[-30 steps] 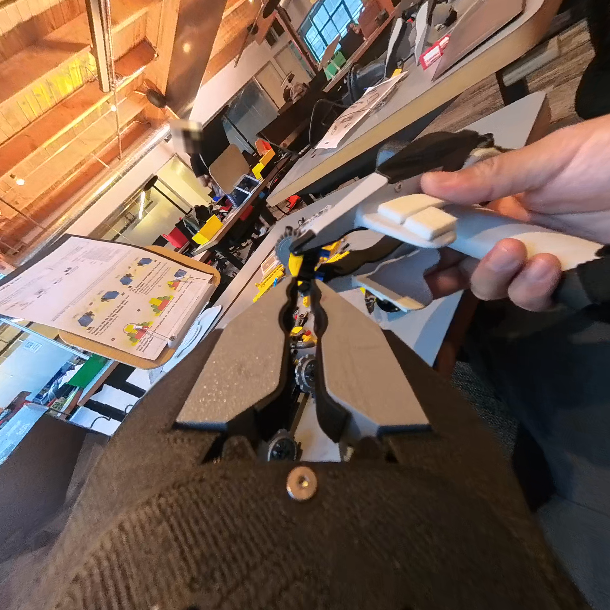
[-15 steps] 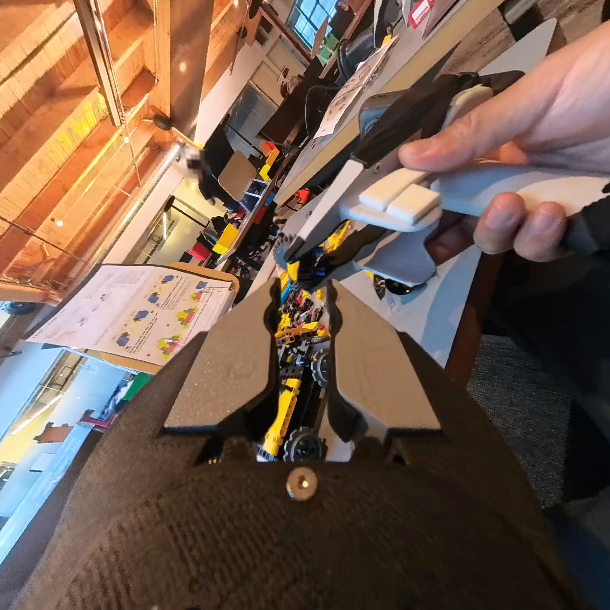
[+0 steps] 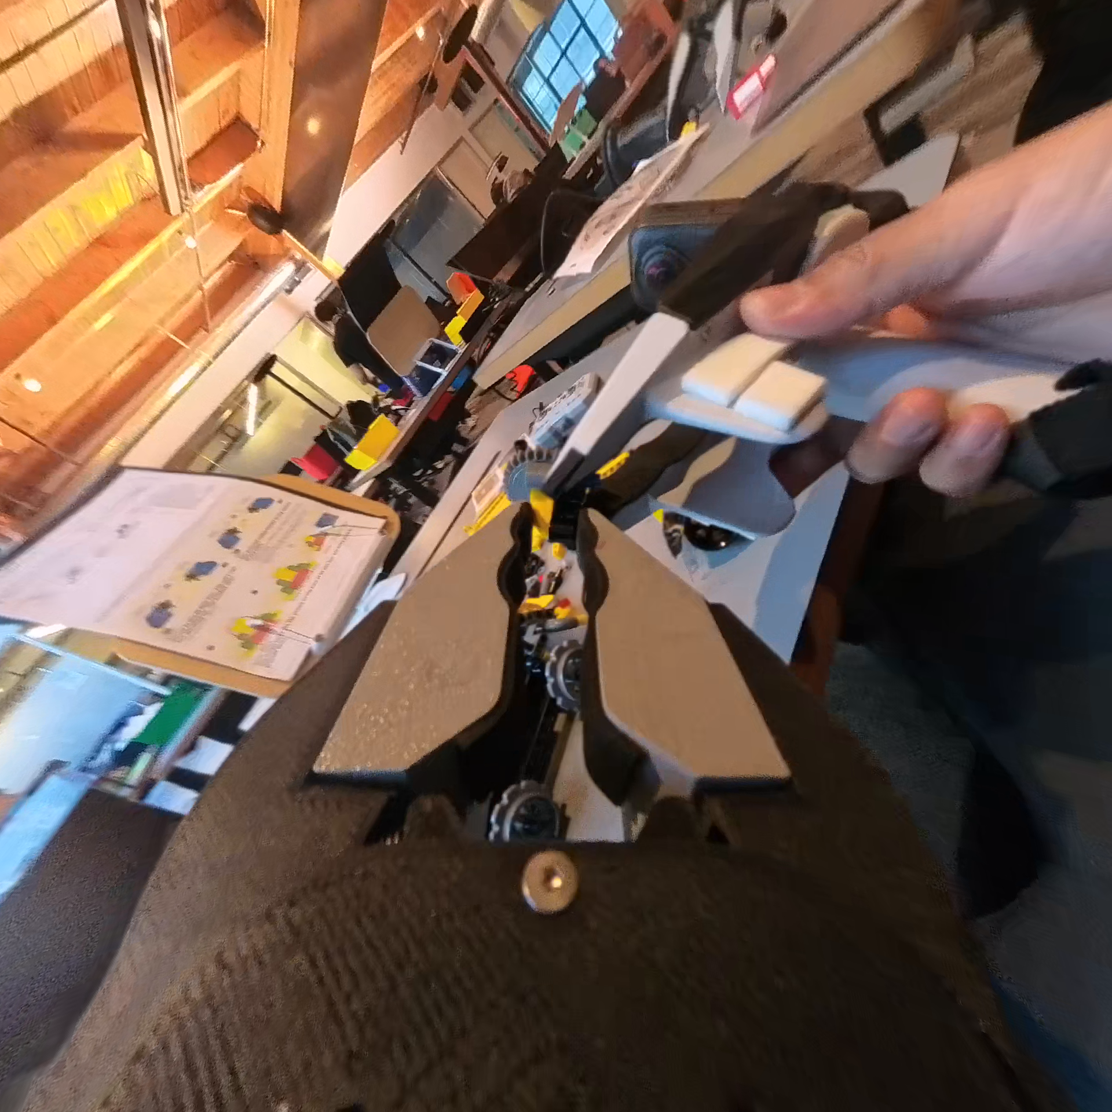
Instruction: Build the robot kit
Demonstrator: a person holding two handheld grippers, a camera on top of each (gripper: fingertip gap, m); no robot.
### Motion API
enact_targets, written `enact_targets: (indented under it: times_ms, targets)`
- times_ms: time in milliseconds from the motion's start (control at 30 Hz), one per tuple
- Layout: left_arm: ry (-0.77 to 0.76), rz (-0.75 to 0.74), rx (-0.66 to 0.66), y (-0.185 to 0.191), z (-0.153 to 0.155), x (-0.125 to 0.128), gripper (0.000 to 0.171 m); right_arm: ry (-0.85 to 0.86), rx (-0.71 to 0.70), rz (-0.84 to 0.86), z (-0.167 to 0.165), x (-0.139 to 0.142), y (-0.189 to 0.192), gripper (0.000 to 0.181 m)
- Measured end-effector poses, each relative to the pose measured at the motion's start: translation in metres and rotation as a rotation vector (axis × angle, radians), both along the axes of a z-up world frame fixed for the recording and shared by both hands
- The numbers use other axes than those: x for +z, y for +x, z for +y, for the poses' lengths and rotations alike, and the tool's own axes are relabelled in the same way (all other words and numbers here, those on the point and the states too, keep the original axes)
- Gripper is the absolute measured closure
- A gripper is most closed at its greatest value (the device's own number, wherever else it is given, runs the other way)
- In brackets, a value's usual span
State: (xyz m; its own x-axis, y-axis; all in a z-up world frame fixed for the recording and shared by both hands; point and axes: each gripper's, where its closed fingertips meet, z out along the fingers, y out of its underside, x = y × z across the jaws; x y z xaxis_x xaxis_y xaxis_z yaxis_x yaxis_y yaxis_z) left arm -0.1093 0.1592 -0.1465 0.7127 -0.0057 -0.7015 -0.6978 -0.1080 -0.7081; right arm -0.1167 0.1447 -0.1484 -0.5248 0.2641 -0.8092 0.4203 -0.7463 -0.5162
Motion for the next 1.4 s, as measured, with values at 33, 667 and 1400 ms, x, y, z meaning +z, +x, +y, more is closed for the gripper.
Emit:
enact_targets:
  times_ms: [33,667,1400]
  targets:
    - [0.003,-0.035,-0.007,-0.003,-0.001,0.002,0.159,0.035,0.005,-0.003,0.001,-0.001,0.001,0.150]
    - [0.025,-0.139,-0.158,0.010,-0.007,0.014,0.159,0.844,-0.048,0.215,0.015,0.018,0.021,0.173]
    - [-0.028,-0.396,-0.347,0.028,-0.008,0.005,0.159,1.022,-0.012,0.178,0.026,0.011,0.041,0.148]
